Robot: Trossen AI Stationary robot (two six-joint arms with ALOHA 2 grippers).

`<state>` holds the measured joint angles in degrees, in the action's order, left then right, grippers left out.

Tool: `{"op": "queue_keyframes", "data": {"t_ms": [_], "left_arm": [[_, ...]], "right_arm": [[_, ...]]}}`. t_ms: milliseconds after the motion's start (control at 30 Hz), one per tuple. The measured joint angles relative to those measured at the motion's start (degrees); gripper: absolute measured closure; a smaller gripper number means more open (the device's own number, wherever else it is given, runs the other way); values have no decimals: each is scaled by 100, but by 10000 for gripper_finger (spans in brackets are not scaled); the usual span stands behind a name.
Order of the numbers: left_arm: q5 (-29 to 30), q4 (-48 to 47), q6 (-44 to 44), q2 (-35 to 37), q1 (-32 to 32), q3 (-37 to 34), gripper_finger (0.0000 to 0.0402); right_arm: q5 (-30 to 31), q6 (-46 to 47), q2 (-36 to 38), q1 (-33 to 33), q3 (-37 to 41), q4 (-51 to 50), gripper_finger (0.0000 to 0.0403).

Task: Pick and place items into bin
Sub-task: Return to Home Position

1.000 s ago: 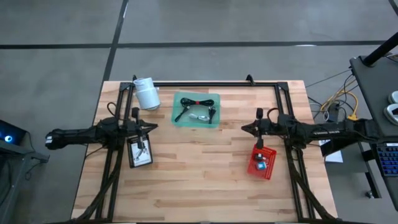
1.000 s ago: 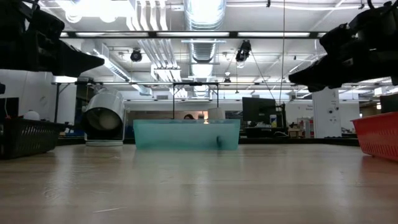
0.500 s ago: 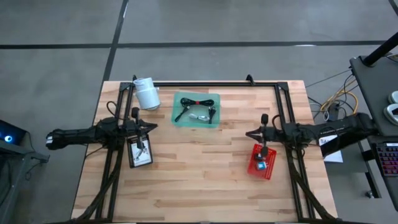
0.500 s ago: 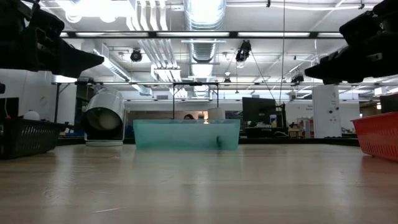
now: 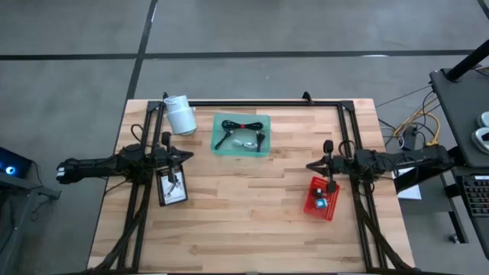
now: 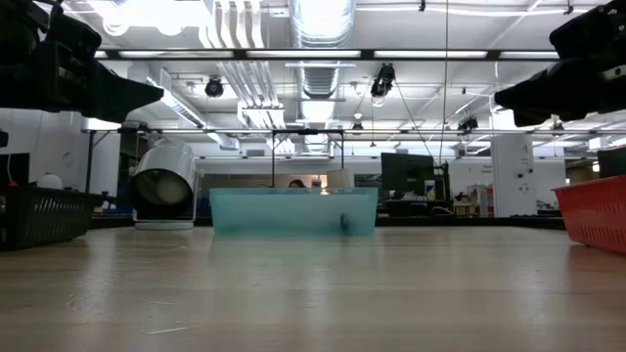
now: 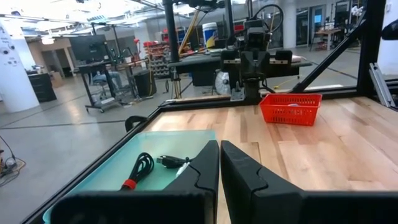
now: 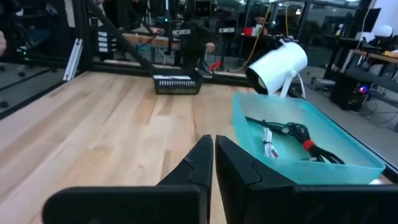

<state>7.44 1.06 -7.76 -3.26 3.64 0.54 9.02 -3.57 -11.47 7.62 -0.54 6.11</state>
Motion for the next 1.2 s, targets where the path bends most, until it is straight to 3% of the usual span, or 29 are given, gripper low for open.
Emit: {"op": "queue_keyframes", "data": {"t_ms": [367, 1200], "left_arm": [[-98, -4, 141, -14, -2, -4, 402], [-421, -20, 596, -160, -2, -22, 402]], "right_arm": [[19, -32, 1067, -2, 0, -423, 394], [249, 361, 884, -2, 0, -387, 394]]}}
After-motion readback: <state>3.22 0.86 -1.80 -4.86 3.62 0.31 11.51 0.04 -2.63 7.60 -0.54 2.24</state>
